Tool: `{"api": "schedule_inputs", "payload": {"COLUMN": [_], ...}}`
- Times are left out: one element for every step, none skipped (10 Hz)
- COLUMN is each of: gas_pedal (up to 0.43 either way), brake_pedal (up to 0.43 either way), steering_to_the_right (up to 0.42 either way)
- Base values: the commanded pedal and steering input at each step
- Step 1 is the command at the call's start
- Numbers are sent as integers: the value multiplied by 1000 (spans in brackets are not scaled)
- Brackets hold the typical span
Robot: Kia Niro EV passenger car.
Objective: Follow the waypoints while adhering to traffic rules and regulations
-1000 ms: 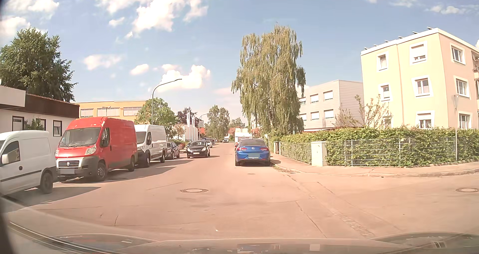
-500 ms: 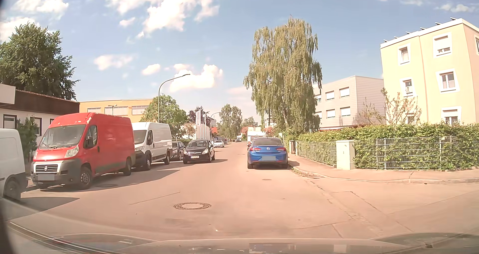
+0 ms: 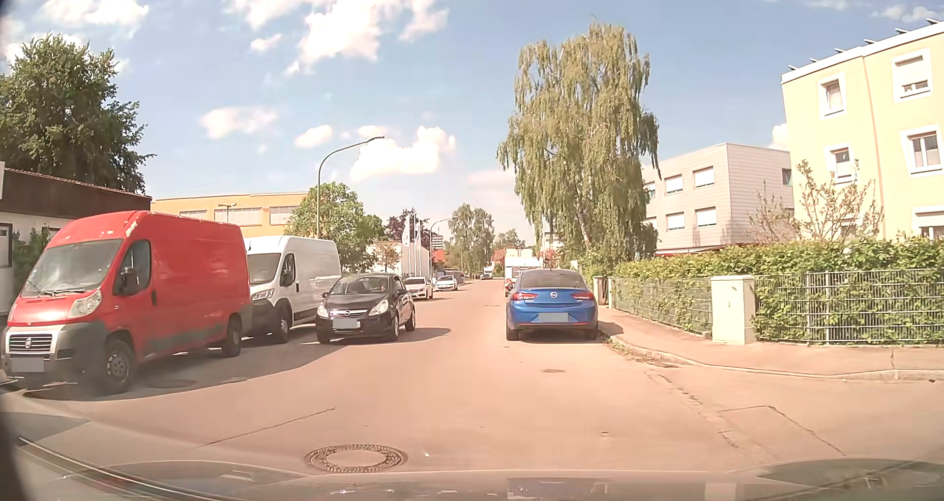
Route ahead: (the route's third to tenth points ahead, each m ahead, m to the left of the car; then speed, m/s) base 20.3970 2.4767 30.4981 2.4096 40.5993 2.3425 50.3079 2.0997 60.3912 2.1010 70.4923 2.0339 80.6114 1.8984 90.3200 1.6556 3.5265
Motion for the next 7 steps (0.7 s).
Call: {"api": "schedule_inputs", "payload": {"gas_pedal": [0, 0, 0, 0, 0, 0, 0], "brake_pedal": [201, 201, 201, 201, 61, 18, 18], "steering_to_the_right": [-49, -49, -49, -48, -46, -45, -52]}}
